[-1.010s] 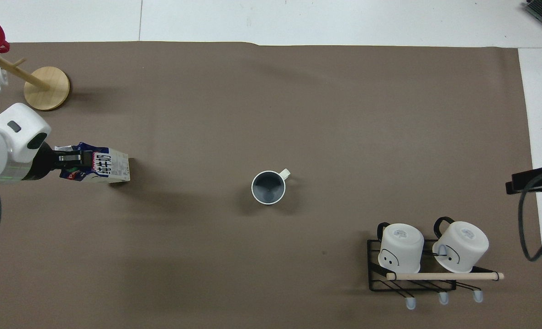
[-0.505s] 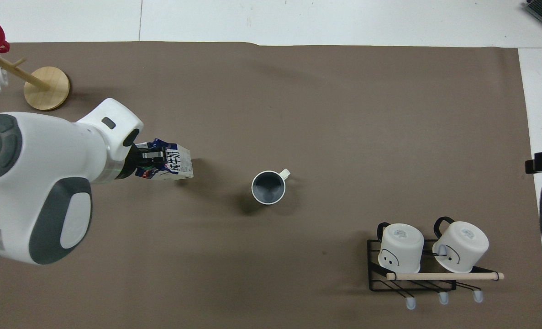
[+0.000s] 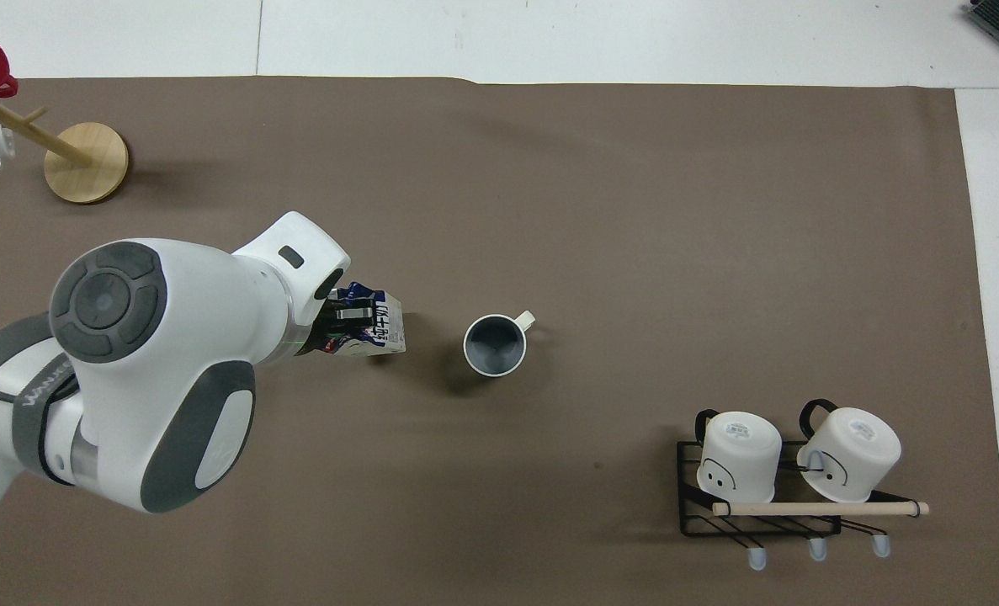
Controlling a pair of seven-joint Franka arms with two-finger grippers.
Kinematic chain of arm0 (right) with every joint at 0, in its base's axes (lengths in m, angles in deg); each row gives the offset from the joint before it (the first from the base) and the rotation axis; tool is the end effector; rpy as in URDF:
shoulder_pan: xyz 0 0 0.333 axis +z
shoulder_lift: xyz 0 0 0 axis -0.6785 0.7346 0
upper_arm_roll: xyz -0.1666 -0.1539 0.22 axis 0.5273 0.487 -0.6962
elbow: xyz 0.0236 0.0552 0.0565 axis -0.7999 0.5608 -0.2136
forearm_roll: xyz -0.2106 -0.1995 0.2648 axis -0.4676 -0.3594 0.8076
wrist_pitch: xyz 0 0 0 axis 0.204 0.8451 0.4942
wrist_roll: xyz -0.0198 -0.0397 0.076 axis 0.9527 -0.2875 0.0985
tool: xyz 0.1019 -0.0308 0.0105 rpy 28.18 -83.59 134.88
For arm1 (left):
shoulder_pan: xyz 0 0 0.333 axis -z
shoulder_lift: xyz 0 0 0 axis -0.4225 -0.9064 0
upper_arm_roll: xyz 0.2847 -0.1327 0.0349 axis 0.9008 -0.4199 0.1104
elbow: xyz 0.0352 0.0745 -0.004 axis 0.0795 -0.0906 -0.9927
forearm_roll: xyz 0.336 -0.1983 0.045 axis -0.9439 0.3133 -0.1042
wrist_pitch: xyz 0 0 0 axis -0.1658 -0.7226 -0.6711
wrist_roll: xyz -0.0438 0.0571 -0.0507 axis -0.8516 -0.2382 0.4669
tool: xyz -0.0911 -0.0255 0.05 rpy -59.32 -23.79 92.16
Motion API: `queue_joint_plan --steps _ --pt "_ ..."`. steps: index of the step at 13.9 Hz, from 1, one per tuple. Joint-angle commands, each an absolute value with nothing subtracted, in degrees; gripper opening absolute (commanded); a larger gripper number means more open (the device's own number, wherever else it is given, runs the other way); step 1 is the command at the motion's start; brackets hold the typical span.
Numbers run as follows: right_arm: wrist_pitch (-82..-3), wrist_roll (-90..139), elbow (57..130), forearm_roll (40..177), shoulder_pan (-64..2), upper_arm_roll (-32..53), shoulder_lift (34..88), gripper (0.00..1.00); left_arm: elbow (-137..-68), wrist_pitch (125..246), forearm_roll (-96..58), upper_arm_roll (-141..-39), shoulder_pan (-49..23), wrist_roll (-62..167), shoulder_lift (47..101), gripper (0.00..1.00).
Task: Place cup and milk on table
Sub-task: 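Carry the milk carton with the left gripper beside the mug, then release the carton and draw the left gripper back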
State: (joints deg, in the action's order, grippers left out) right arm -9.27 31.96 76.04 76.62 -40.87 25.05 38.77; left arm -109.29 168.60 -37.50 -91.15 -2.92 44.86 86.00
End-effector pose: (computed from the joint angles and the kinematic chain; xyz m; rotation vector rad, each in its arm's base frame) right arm 0.4981 -0.0603 0.7096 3.1210 -0.1428 0.1280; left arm 0.4978 -0.2490 0.4807 2.9915 -0.0013 0.1274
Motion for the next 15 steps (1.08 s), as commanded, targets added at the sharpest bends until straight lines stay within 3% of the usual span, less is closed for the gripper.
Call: queue_joint_plan --steps 1,7,8,9,10,15 --pt "-9.3 32.5 76.9 76.5 -40.9 24.6 38.3 1.0 -110.8 169.4 -36.6 -90.1 -1.6 44.3 84.1 0.4" --pt "-10.7 34.4 77.6 75.3 -37.6 24.3 39.5 1.0 -110.7 170.7 -36.6 -90.1 -1.7 43.9 83.3 0.43" --pt "-11.0 32.4 78.1 75.3 -37.6 24.3 39.3 1.0 -110.7 170.7 -36.6 -90.1 -1.7 43.8 83.3 0.48" --pt "-11.0 31.8 78.1 75.3 -37.6 24.3 39.3 1.0 -110.7 170.7 -36.6 -90.1 -1.7 43.8 83.3 0.7" --pt "-10.9 31.7 78.3 75.3 -37.6 24.3 39.1 1.0 -110.7 170.6 -36.6 -90.1 -1.7 43.7 83.3 0.99" --pt "-10.9 31.5 79.4 75.3 -37.7 24.3 38.4 1.0 -109.9 169.5 -36.6 -90.1 -1.7 43.8 84.2 1.0"
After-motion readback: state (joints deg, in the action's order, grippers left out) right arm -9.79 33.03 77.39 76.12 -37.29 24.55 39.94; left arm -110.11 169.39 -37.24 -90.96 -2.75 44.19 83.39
